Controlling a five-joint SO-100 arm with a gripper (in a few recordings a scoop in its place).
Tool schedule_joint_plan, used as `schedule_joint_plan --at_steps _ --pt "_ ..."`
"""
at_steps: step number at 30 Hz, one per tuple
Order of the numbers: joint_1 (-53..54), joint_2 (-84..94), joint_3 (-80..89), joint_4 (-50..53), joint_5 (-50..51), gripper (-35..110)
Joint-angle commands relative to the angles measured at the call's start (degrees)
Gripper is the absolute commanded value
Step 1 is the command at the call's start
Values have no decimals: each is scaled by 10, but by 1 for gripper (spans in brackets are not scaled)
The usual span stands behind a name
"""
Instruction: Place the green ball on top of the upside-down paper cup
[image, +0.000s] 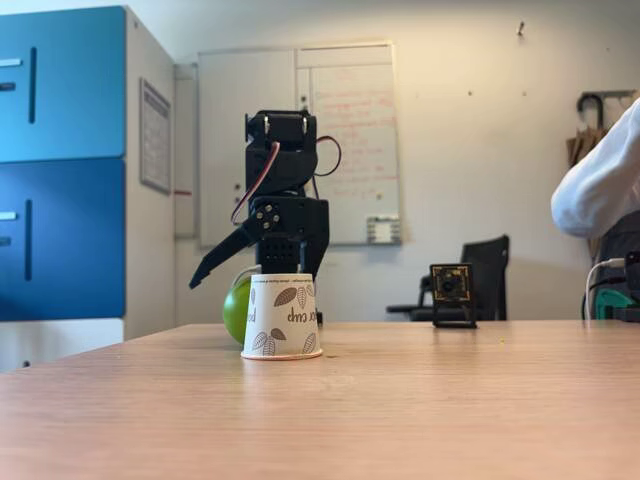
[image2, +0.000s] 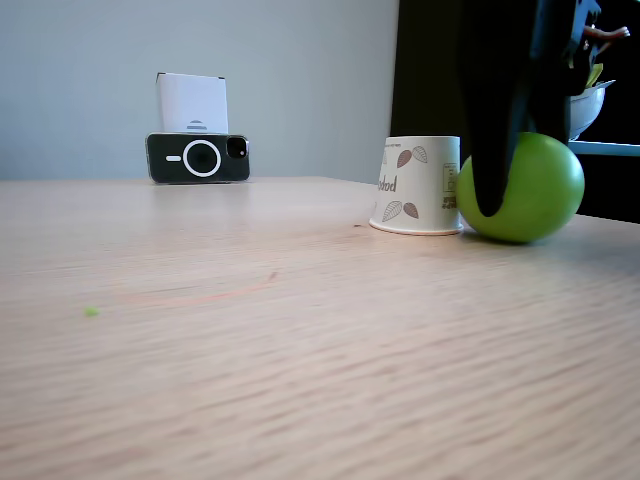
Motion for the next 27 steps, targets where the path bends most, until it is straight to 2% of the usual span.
schedule_joint_plan --at_steps 1,13,21,27 --pt "4 8 14 -26 9 52" --pt "13 26 42 -62 14 33" --pt "18 69 60 -63 12 31" --pt "37 192 124 -51 12 31"
